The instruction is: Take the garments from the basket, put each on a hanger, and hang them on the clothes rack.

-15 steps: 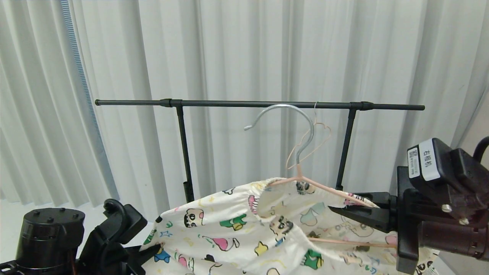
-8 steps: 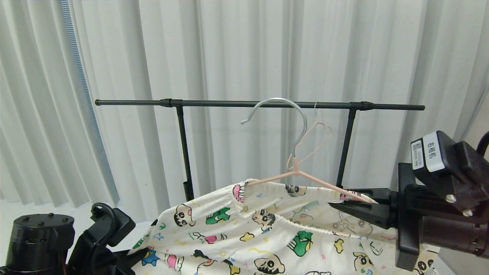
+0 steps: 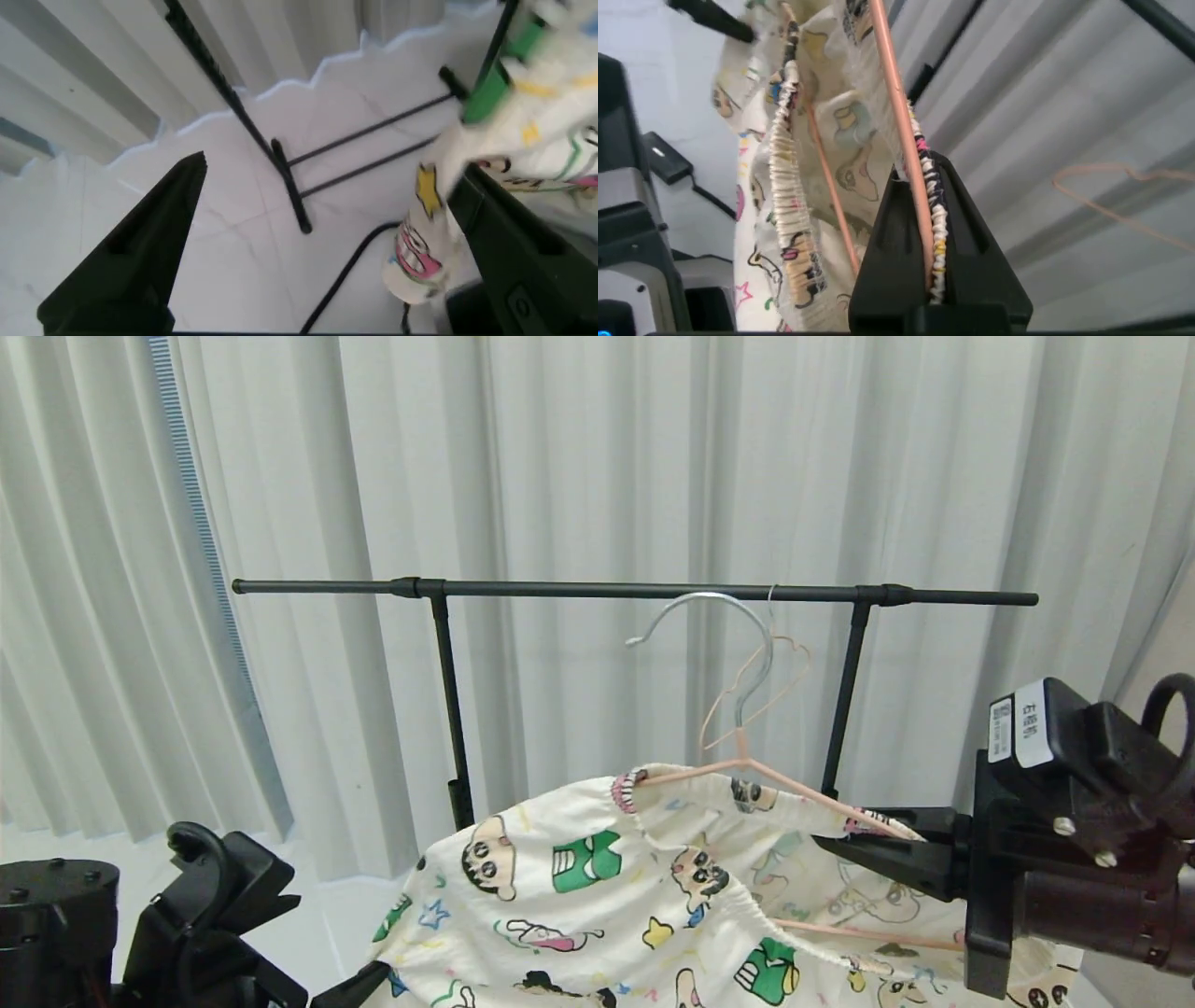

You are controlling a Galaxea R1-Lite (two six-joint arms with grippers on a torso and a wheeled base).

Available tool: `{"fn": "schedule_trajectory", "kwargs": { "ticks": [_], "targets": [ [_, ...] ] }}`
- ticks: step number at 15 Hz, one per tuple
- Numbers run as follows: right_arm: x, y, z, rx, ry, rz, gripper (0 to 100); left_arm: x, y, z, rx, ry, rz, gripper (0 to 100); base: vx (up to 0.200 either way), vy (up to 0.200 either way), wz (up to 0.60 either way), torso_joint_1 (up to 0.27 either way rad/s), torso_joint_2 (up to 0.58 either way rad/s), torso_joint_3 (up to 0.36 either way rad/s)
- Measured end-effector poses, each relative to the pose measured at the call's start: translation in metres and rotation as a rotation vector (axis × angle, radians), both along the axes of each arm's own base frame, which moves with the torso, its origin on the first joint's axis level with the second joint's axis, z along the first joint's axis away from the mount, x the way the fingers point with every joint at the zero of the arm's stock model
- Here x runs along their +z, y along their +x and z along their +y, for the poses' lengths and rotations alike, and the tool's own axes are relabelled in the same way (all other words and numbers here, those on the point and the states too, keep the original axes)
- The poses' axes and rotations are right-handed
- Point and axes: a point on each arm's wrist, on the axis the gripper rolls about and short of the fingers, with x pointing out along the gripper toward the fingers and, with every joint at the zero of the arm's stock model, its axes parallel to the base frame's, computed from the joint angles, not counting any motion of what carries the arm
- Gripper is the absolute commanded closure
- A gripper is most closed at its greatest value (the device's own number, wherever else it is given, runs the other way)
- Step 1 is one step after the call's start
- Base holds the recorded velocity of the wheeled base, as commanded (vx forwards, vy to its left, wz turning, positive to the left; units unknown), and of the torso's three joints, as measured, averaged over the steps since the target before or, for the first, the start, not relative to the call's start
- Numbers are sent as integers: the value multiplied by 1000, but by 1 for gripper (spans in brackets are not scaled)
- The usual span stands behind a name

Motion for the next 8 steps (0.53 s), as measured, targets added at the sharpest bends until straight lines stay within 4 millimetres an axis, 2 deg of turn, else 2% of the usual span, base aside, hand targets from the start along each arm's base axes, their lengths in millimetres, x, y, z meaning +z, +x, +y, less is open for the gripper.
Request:
{"fn": "schedule_trajectory", "kwargs": {
  "ticks": [4, 8],
  "targets": [
    [-8, 7, -14, -108, -1, 44, 100, 20, -15, 3, 40, -91, -121, 0, 0, 0, 0, 0, 0, 0],
    [-22, 6, -22, -220, -13, 109, 100, 53, -24, 5, 48, -132, -309, 0, 0, 0, 0, 0, 0, 0]
  ]
}}
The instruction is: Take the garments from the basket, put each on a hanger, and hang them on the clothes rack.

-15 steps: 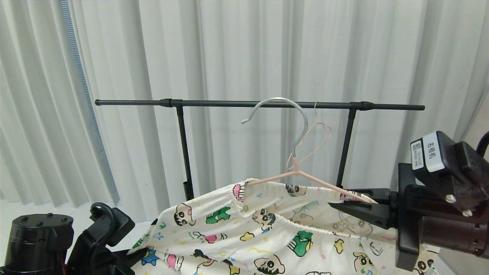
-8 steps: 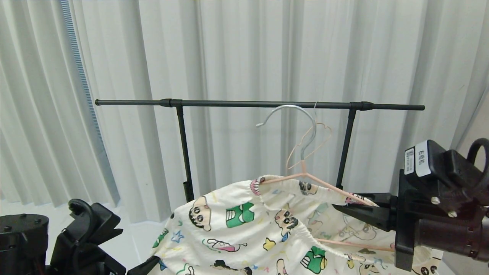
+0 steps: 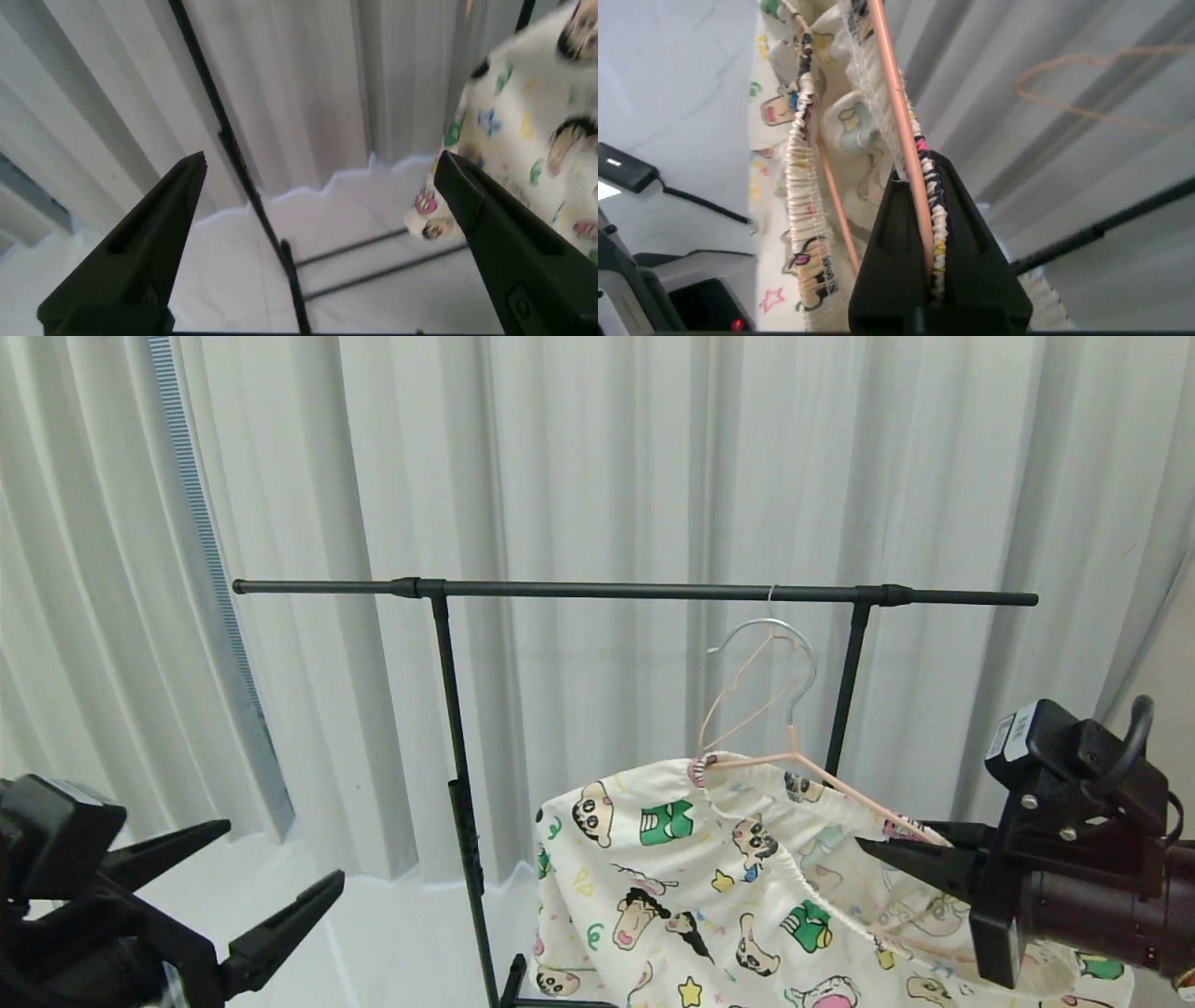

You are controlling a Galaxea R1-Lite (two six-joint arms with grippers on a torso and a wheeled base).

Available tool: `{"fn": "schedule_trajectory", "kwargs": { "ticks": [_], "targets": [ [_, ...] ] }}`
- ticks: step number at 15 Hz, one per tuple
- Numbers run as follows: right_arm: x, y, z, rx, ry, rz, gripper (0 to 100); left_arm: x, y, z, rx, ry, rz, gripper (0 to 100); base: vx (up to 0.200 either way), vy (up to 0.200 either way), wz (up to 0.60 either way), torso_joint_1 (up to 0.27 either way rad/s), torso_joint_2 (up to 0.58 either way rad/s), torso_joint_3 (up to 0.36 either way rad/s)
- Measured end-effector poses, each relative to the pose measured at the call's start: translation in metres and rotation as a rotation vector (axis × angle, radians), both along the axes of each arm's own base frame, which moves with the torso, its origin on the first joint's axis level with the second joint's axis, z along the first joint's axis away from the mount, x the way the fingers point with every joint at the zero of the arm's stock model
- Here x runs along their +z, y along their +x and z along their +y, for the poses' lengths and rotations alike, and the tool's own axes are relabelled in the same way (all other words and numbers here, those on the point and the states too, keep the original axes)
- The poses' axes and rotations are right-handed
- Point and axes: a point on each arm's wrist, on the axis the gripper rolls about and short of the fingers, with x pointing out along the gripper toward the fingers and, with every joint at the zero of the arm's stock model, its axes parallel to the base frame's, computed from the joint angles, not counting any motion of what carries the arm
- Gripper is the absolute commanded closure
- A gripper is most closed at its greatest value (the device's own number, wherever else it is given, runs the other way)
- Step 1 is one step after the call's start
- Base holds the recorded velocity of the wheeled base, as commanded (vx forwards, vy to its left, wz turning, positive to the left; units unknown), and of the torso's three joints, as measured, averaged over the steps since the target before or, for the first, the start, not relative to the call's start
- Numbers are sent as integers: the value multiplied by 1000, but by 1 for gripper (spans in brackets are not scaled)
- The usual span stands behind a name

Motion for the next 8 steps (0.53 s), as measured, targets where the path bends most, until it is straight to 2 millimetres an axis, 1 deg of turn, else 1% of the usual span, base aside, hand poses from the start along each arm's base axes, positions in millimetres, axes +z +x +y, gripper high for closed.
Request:
{"fn": "schedule_trajectory", "kwargs": {
  "ticks": [2, 3, 6, 8],
  "targets": [
    [-7, -1, -3, -67, -11, 30, 100, 19, 1, 1, 20, -53, -67, 0, 0, 0, 0, 0, 0, 0],
    [-9, -1, -5, -107, -14, 43, 100, 25, 2, 1, 38, -60, -86, 0, 0, 0, 0, 0, 0, 0],
    [-17, -2, -8, -203, -44, 97, 100, 30, 18, 3, 159, 0, -81, 0, 0, 0, 0, 0, 0, 0],
    [-19, -2, -9, -241, -56, 109, 100, 28, 27, 3, 174, 46, -64, 0, 0, 0, 0, 0, 0, 0]
  ]
}}
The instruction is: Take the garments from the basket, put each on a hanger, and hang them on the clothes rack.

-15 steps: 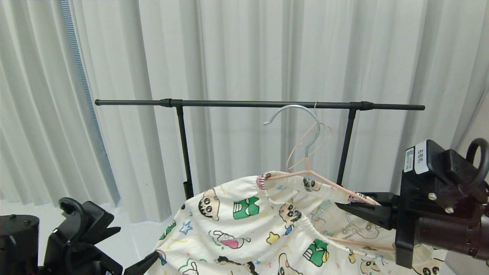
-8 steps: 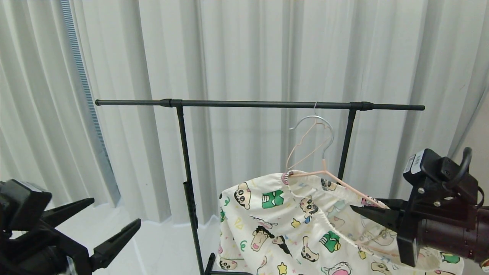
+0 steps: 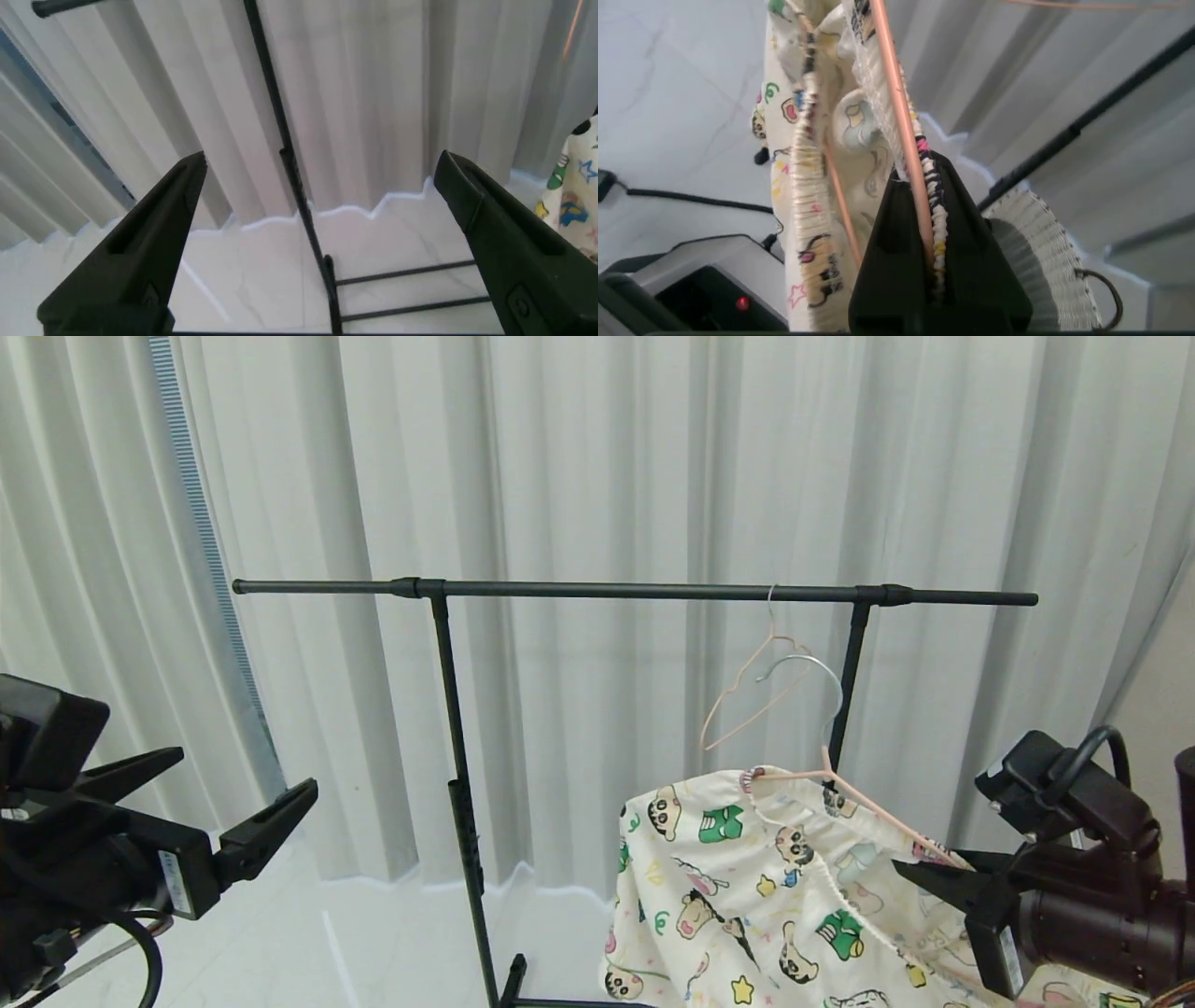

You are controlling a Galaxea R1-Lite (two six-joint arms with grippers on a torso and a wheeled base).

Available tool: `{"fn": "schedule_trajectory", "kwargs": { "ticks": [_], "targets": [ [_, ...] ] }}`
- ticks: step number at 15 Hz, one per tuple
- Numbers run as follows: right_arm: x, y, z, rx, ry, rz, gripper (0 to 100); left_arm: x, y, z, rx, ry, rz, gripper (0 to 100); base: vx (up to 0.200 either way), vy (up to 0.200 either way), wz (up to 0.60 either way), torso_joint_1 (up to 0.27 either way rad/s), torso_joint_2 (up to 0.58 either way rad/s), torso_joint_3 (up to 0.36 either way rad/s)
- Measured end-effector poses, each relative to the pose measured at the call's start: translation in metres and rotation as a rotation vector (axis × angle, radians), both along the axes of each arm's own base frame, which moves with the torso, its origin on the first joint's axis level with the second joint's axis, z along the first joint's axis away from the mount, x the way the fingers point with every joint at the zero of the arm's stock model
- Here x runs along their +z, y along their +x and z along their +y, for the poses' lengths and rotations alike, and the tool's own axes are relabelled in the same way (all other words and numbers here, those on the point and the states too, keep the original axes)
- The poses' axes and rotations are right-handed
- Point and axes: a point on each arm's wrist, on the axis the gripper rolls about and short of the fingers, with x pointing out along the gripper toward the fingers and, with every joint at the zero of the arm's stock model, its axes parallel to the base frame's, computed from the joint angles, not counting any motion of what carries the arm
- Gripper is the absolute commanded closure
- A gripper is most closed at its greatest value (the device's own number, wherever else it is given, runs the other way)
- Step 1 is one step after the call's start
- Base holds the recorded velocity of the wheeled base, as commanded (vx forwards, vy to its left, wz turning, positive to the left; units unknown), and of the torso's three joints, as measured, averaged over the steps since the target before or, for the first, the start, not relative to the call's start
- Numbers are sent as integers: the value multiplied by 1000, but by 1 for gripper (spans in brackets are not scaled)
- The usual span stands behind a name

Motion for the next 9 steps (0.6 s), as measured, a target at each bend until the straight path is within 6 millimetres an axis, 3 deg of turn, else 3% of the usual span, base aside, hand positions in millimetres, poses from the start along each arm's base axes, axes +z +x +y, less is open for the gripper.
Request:
{"fn": "schedule_trajectory", "kwargs": {
  "ticks": [9],
  "targets": [
    [-2, 1, -1, -12, -13, 15, 100, -5, 15, -4, -20, 56, 46, 0, 0, 0, 0, 0, 0, 0]
  ]
}}
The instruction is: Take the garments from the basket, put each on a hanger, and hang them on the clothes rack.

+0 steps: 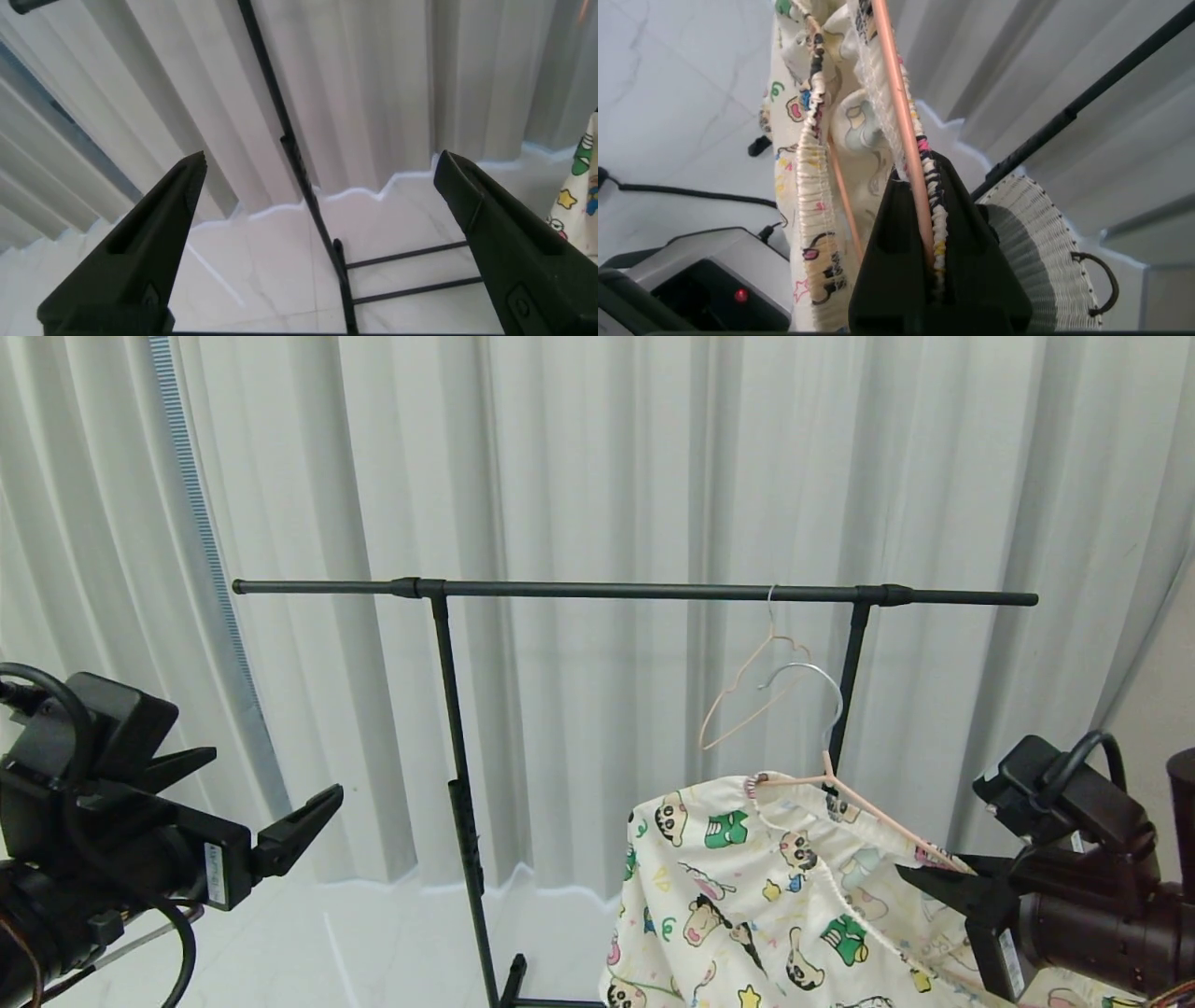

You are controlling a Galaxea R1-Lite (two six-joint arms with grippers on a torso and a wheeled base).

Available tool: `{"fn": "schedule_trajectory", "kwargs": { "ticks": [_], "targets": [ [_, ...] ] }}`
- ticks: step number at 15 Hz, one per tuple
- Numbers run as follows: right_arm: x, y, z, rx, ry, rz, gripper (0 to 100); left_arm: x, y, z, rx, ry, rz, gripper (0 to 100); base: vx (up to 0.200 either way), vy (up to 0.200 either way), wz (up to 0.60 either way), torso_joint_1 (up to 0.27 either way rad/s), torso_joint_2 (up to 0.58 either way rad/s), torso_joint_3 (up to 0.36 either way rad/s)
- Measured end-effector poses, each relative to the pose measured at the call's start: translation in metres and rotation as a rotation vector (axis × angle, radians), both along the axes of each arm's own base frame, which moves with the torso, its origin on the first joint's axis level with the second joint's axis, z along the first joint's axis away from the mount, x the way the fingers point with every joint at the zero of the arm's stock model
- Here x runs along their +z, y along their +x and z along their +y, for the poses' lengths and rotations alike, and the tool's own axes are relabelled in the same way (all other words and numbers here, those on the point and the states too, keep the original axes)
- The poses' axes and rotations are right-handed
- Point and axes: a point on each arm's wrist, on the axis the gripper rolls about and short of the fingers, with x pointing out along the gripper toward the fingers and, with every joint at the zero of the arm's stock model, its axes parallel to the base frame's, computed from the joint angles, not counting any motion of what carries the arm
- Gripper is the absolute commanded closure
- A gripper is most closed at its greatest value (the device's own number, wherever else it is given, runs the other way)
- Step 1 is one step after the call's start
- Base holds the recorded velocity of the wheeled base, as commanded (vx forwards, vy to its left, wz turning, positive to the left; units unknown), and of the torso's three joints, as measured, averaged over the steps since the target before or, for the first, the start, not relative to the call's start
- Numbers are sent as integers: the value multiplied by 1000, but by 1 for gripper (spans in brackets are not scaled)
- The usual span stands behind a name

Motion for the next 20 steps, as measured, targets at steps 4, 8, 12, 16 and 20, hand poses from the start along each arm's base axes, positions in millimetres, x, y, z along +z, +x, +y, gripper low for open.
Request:
{"fn": "schedule_trajectory", "kwargs": {
  "ticks": [4, 8, 12, 16, 20],
  "targets": [
    [-3, 3, 0, -12, -10, 11, 100, -2, 3, -2, -11, 2, 14, 0, 0, 200, 0, 4, 0, 1],
    [-5, 7, 2, -18, -14, 19, 100, -5, 6, -3, -10, 6, 34, 0, 0, 50, 0, 4, 3, 1],
    [-1, 17, 10, -48, 35, 42, 100, -7, 7, -3, -10, 7, 43, 0, 0, 0, 0, 0, 0, 0],
    [19, 46, 36, -94, 148, 52, 100, -7, 8, -3, -22, 46, 37, 0, 0, 0, 0, 0, 0, 0],
    [32, 80, 64, -154, 198, 32, 100, -6, 8, -3, -21, 45, 33, 0, 100, 0, 0, 1, 1, 1]
  ]
}}
